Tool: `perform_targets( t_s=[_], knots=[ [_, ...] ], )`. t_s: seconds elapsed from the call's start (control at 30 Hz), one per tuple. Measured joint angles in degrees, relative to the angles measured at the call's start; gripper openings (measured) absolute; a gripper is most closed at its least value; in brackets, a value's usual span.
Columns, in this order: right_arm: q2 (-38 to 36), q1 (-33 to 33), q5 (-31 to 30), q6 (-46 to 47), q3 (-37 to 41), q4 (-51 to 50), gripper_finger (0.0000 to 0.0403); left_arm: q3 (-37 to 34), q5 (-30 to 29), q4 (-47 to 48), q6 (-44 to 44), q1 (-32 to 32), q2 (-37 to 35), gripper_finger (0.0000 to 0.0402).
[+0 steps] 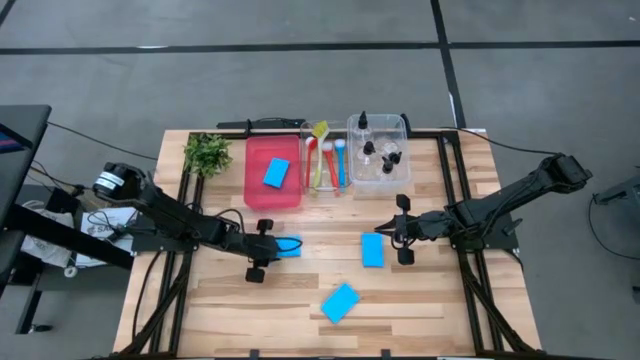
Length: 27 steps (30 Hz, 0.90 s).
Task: Pick & Place Kitchen Sink Supplies
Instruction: Put the top left blue sponge into the red bin
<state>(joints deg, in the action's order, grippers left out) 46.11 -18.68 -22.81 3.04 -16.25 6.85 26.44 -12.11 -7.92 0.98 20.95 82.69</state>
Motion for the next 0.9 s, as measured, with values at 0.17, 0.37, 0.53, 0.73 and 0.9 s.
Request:
perform_targets(
  t_s=[0.17, 0.37, 0.53, 0.73, 0.9],
  knots=[
    [0.00, 0.00, 0.00, -0.01, 0.00, 0.00, 0.0016, 0.00, -0.33, 0.06, 2.84, 0.50, 0.29, 0.0115],
    [0.00, 0.00, 0.00, -0.01, 0.00, 0.00, 0.0016, 0.00, -3.70, 0.59, 2.89, 0.39, 0.29, 0.0115],
    [0.00, 0.00, 0.00, -0.01, 0.00, 0.00, 0.0016, 0.00, -2.44, 0.64, 2.82, 0.28, 0.29, 0.0115],
    [0.00, 0.00, 0.00, -0.01, 0.00, -0.01, 0.0016, 0.02, -0.96, 0.75, 3.92, 0.41, 1.45, 0.0115],
    [0.00, 0.00, 0.00, -0.01, 0.00, -0.02, 0.0016, 0.35, -1.88, -0.95, 4.25, 0.42, 6.79, 0.0115]
  ],
)
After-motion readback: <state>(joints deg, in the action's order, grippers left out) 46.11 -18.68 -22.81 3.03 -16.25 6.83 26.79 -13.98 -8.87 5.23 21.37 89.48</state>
